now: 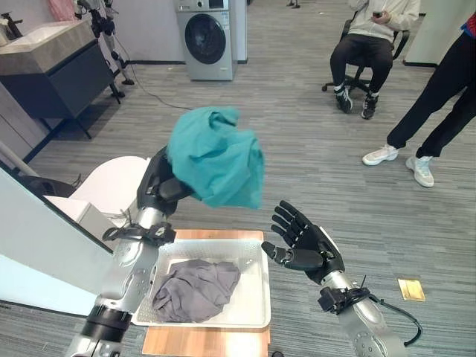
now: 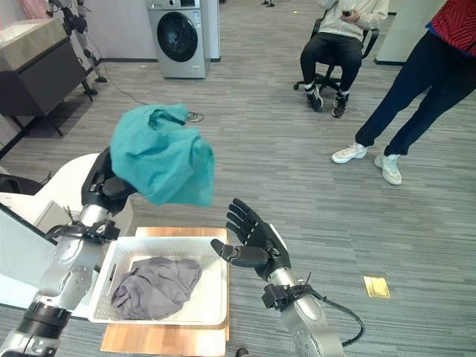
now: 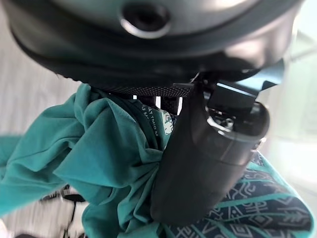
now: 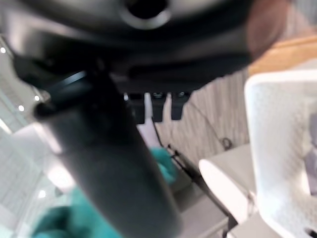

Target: Pick up bed clothes into laundry basket.

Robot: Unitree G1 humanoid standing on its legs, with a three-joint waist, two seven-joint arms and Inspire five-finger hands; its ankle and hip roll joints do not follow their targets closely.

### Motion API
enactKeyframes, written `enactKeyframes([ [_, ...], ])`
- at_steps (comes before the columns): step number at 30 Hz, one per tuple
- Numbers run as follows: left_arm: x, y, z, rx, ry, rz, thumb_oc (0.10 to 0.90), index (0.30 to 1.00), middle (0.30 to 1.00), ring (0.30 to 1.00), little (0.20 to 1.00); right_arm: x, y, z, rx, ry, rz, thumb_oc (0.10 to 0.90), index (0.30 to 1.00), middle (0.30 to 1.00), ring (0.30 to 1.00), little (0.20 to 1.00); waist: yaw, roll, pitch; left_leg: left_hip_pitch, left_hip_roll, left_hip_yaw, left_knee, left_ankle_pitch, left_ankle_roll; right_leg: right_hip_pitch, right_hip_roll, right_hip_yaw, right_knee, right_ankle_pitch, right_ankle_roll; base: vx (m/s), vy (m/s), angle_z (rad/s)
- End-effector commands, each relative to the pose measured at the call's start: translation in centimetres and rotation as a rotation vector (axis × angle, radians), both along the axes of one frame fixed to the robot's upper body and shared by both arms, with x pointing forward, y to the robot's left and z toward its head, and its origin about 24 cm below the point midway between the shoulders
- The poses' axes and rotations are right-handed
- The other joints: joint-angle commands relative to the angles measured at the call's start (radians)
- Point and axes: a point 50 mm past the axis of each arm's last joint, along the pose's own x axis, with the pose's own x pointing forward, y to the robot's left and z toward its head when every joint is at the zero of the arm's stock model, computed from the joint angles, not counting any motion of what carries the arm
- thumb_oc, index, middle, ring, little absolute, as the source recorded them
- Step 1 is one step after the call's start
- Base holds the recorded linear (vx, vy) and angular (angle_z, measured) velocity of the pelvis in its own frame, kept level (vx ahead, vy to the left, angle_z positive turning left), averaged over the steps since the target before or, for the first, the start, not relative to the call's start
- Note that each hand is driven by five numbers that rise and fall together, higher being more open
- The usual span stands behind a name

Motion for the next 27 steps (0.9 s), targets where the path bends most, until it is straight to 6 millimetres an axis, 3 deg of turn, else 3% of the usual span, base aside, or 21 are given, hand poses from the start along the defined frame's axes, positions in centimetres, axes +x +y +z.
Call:
enactKeyframes([
  [1, 0.0, 1.0, 5.9, 0.017, -0.305, 0.042, 0.400, 0.300, 0.300, 0.300, 0.300, 1.6, 0.4, 3.8, 0.037, -0.225, 0.009, 0.800, 0.900, 0.900, 0.900, 0.900, 0.014, -0.033, -0.060, 0.090, 0.016, -0.021, 0.063, -0.167, -0.061, 0.029, -0.068, 0.018, -0.102, 0.012, 0.098, 0.03, 0.043, -0.02],
  [5, -0.4, 2.1, 5.8, 0.054, -0.296, 0.082, 0.400, 0.300, 0.300, 0.300, 0.300, 1.7, 0.1, 3.9, 0.030, -0.229, -0.003, 0.800, 0.900, 0.900, 0.900, 0.900, 0.020, -0.037, -0.062, 0.092, 0.014, -0.028, 0.058, -0.170, -0.058, 0.030, -0.068, 0.020, -0.103, 0.010, 0.100, 0.02, 0.028, -0.03],
  [9, -0.8, 3.2, 5.6, 0.241, -0.255, 0.093, 0.400, 0.300, 0.300, 0.300, 0.300, 1.6, -0.1, 3.5, 0.019, -0.207, 0.001, 0.800, 0.900, 0.900, 0.900, 0.900, 0.024, -0.036, -0.060, 0.092, 0.011, -0.046, 0.060, -0.175, -0.053, 0.030, -0.069, 0.022, -0.091, -0.003, 0.100, 0.02, 0.018, 0.03],
  [10, -1.1, 3.7, 5.4, 0.443, -0.223, 0.089, 0.400, 0.300, 0.300, 0.300, 0.300, 1.4, -0.4, 3.3, 0.006, -0.204, 0.005, 0.800, 0.900, 0.900, 0.900, 0.900, 0.027, -0.033, -0.054, 0.092, 0.009, -0.052, 0.058, -0.176, -0.051, 0.025, -0.069, 0.020, -0.080, -0.007, 0.101, 0.00, 0.017, 0.08],
  [13, -1.1, 4.1, 5.2, 0.686, -0.187, 0.081, 0.400, 0.300, 0.300, 0.300, 0.300, 1.1, -0.7, 3.1, -0.007, -0.197, 0.002, 0.800, 0.900, 0.900, 0.900, 0.900, 0.029, -0.034, -0.048, 0.087, 0.009, -0.058, 0.059, -0.176, -0.052, 0.019, -0.068, 0.016, -0.072, -0.011, 0.102, 0.00, -0.001, 0.07],
  [22, -1.6, 5.4, 5.5, 0.851, -0.185, 0.158, 0.400, 0.300, 0.300, 0.300, 0.300, 0.8, -1.3, 3.1, -0.018, -0.202, -0.023, 0.800, 0.900, 0.900, 0.900, 0.900, 0.035, -0.035, -0.045, 0.087, 0.013, -0.069, 0.047, -0.173, -0.055, 0.022, -0.065, 0.000, -0.082, -0.015, 0.104, 0.01, -0.012, 0.06],
  [27, -2.4, 6.4, 7.0, 0.942, -0.220, 0.192, 0.400, 0.300, 0.300, 0.300, 0.300, 0.4, -1.7, 2.7, -0.019, -0.181, -0.032, 0.800, 0.900, 0.900, 0.900, 0.900, 0.045, -0.029, -0.044, 0.092, 0.016, -0.081, 0.035, -0.167, -0.061, 0.032, -0.063, -0.014, -0.090, -0.018, 0.103, 0.00, -0.017, 0.03],
])
